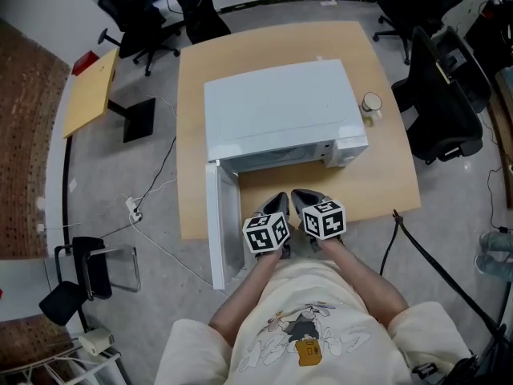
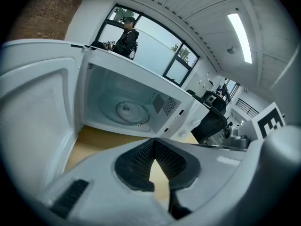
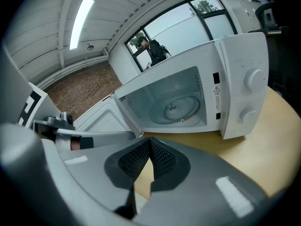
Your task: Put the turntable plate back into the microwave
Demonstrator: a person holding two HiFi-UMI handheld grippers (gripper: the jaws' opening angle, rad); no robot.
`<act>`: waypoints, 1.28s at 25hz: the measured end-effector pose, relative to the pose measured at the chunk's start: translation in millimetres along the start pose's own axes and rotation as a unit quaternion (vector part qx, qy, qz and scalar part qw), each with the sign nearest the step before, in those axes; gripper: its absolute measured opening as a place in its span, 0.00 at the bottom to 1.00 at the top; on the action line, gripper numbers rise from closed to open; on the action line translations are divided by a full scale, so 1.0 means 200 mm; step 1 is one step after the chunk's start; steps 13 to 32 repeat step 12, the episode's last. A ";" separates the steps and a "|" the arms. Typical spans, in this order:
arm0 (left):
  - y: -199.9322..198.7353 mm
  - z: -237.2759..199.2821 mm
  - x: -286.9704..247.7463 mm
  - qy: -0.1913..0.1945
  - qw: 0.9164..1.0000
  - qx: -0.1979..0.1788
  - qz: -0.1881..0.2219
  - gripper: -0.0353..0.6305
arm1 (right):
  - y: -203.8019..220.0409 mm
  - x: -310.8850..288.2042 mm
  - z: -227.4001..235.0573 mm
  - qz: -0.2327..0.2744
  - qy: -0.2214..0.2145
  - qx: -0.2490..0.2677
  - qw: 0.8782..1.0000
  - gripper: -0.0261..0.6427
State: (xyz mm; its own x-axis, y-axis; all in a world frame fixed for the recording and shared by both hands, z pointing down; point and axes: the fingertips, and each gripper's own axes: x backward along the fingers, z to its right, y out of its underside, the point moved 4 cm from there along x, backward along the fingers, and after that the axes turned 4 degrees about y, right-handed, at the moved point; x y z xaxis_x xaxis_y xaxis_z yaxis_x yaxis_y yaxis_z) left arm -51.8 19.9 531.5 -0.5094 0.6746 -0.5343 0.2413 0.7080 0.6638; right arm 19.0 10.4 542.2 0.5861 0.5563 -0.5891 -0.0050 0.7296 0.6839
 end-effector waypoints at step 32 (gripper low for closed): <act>0.11 -0.03 0.05 -0.005 1.000 0.020 -0.023 0.06 | 0.10 0.02 -0.01 -0.012 -0.015 -0.029 0.999 0.05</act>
